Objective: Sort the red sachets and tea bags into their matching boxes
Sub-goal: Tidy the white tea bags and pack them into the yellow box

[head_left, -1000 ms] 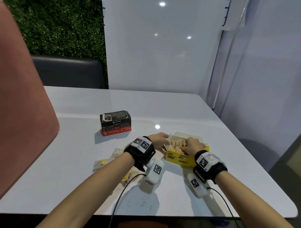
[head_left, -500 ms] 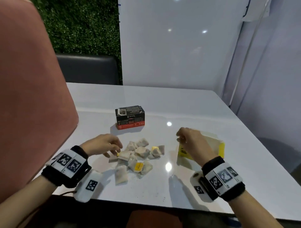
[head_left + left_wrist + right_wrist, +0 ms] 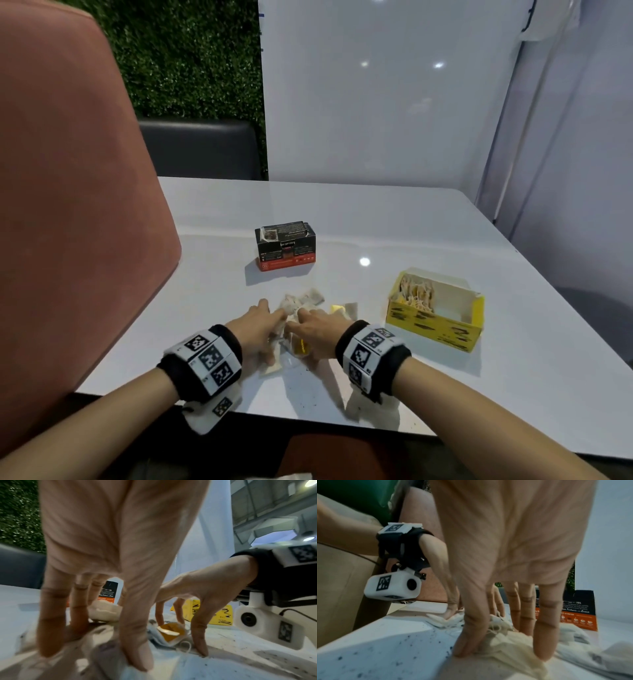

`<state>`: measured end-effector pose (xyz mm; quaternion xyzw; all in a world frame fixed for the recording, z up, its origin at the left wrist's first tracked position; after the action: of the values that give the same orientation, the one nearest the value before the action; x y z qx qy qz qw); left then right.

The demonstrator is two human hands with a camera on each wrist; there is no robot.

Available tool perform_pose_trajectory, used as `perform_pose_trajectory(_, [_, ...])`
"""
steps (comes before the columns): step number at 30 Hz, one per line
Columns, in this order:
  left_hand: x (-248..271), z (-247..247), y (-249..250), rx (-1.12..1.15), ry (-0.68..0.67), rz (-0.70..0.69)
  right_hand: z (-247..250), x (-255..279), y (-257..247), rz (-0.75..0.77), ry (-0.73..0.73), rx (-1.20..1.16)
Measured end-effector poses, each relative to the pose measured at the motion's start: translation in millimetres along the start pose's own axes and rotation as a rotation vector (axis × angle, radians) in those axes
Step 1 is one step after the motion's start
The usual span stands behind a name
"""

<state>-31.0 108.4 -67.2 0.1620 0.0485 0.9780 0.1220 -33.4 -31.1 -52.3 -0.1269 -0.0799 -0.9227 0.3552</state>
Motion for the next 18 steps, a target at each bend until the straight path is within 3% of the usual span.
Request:
perform_pose_trajectory(5, [-4,6,-2,0.073,0.103,0.022,-6,-3,9,-0.029,0.015,-0.084])
perform_pose_trajectory(9, [-8,11,-3,0.218,0.191,-0.005,-6,6,30,-0.126,0.045,-0.305])
perform_pose_trajectory(14, [-7,32,-6,0.721,0.434,-0.047,1,39,72,-0.284,0.226,-1.013])
perform_pose_trajectory(18, [-7,41,12,1.222,0.454,-0.142,-2,63,67,-0.221,0.435,-1.764])
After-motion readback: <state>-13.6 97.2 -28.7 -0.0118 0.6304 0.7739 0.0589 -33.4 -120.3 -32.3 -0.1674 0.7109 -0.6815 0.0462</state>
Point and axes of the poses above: each hand's wrist, its own x-axis away from the middle knuckle, its own z-axis out of the back of the hand, y = z × x, the point moved 2 cm from there along -x, towards the middle knuckle, and after that the axes turned 2 degrees about -z, right-handed, at the moved point
